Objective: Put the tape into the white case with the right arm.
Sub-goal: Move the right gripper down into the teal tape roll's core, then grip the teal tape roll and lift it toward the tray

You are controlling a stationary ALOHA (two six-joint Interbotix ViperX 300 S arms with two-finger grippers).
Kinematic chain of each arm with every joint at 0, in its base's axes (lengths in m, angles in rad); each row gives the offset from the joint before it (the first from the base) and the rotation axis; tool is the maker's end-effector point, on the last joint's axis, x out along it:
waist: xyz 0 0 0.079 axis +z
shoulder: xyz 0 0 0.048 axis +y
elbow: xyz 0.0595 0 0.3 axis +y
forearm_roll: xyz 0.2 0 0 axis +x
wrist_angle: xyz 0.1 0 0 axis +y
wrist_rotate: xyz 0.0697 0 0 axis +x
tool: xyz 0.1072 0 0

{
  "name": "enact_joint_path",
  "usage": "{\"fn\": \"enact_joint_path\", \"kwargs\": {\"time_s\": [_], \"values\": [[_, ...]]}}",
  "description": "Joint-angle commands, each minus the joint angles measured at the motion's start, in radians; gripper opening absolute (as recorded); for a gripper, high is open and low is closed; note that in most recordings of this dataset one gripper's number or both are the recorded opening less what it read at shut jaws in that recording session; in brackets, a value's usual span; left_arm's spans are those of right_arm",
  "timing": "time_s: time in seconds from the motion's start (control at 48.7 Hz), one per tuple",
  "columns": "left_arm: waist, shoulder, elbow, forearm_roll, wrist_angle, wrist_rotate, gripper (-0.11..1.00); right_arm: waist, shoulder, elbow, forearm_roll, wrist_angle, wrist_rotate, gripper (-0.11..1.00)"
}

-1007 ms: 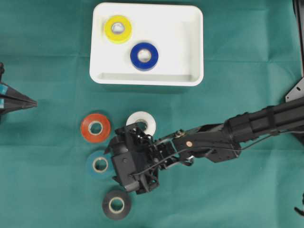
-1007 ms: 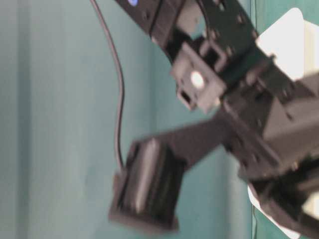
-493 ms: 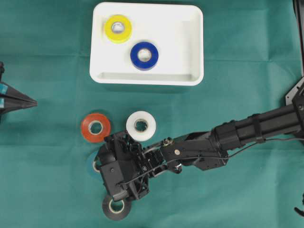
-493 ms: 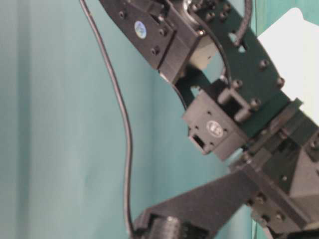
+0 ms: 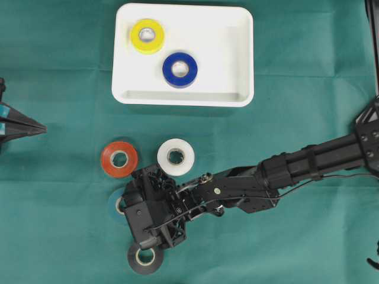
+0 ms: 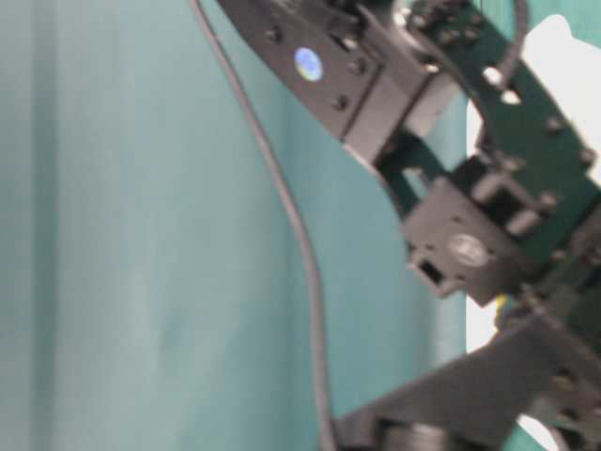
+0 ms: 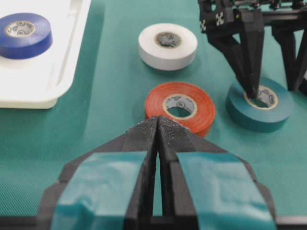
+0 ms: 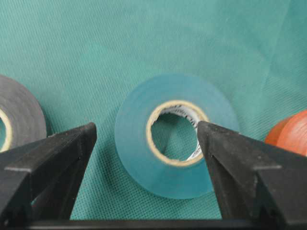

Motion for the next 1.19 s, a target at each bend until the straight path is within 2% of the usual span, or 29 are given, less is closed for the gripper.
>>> {"fn": "enact_joint_path", "kwargs": {"time_s": [0.0,0.473,0.657,0.822,0.966,1.171], "values": [[-0.003,0.008,-0.012,-0.002,-0.009,0.000,0.01,0.005,-0.015,-0.028,-0.002,-0.003,0.003,0.55],[-0.003,0.008,-0.012,-0.002,-0.011,0.000,0.01,0.005,-0.002,-0.037,-0.002,0.003,0.003,0.53],[-0.003,0.008,-0.012,-0.002,-0.009,0.000,0.01,0.005,0.012,-0.052,-0.002,0.037,0.003,0.37],[-0.003,0.008,-0.012,-0.002,-0.009,0.000,0.01,0.006,0.014,-0.075,-0.002,0.101,0.009,0.12],[-0.003,0.008,-0.011,-0.002,-0.012,0.000,0.01,0.012,0.012,-0.092,-0.002,0.144,0.009,0.05],[-0.003,0.008,-0.011,-0.002,-0.011,0.000,0.01,0.014,0.009,-0.098,-0.002,0.149,0.009,0.03]]}}
